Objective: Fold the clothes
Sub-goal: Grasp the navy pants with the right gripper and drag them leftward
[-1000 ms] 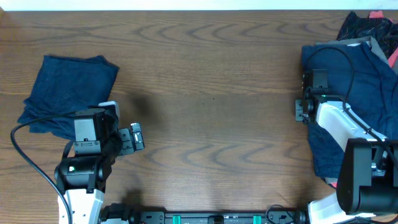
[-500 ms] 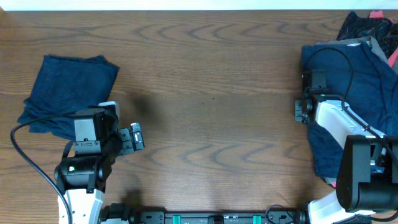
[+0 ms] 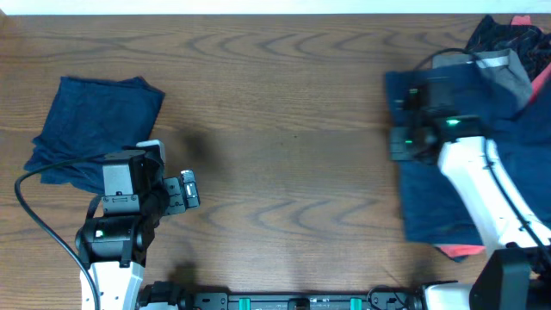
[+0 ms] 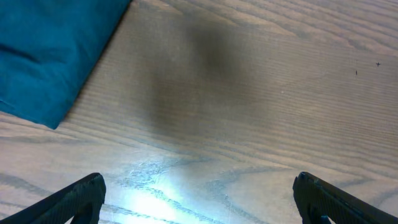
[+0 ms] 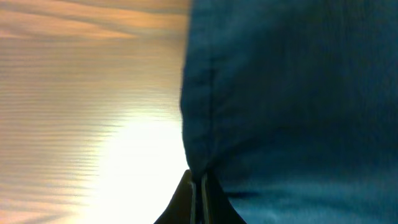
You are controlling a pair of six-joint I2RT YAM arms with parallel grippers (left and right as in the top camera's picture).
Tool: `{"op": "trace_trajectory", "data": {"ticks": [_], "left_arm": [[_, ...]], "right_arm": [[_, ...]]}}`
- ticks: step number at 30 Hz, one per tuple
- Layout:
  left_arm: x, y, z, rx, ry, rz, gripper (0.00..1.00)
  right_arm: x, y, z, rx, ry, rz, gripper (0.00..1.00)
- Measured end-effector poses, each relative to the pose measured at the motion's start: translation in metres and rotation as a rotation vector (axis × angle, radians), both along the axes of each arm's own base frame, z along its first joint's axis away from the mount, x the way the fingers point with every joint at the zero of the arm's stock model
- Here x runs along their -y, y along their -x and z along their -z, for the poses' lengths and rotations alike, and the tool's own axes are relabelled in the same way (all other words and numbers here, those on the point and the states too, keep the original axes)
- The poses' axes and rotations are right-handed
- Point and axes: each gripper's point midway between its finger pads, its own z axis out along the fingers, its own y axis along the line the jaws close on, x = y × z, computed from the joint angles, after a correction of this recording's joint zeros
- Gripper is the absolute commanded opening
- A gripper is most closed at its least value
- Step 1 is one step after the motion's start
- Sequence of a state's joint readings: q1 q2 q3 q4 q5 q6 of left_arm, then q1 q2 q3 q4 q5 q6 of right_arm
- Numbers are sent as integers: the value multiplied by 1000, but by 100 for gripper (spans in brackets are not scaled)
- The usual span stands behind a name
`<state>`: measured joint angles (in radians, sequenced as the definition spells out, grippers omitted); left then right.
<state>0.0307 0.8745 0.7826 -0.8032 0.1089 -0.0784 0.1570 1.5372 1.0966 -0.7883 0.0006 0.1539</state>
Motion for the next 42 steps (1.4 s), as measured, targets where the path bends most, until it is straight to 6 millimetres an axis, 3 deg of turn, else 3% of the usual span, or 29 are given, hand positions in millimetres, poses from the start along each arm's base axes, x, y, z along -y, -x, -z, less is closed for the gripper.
{"op": "trace_trajectory", "data": {"ticks": [3, 8, 10, 12, 13, 16, 17, 19, 22, 27, 30, 33, 37, 42], "left_arm": [[0, -1, -1, 4, 0, 0, 98], [0, -7, -5, 34, -1, 0, 98], [0, -10, -7, 51, -2, 0, 98], [0, -13, -9, 66, -2, 0, 98], [0, -14, -10, 70, -2, 0, 98], [0, -15, -11, 77, -2, 0, 98], [0, -15, -11, 77, -2, 0, 98], [2, -16, -11, 78, 8, 6, 98], [9, -17, -12, 84, 48, 27, 98], [32, -26, -10, 70, 198, 50, 98], [48, -32, -4, 31, 304, 74, 98], [65, -35, 10, -51, 410, 90, 98], [95, -41, 32, -154, 508, 136, 98], [143, -51, 62, -238, 568, 239, 98]], "right_arm": [[-54, -16, -5, 88, -86, -81, 1], [-156, -60, -36, 363, -298, -185, 2], [-186, -71, -49, 447, -379, -207, 20], [-215, -72, -55, 487, -451, -238, 24], [-226, -68, -54, 482, -469, -259, 31], [-234, -47, -34, 386, -441, -294, 66], [-229, -42, -26, 353, -417, -287, 73], [-210, -33, -7, 281, -330, -262, 98], [-165, -26, 3, 218, -185, -180, 99], [-56, -17, -39, 226, -32, 63, 99], [12, 5, -59, 196, 26, 255, 99], [68, 38, -64, 122, 75, 432, 99], [109, 70, -56, 14, 106, 583, 99], [133, 87, -53, -37, 115, 683, 99]]}}
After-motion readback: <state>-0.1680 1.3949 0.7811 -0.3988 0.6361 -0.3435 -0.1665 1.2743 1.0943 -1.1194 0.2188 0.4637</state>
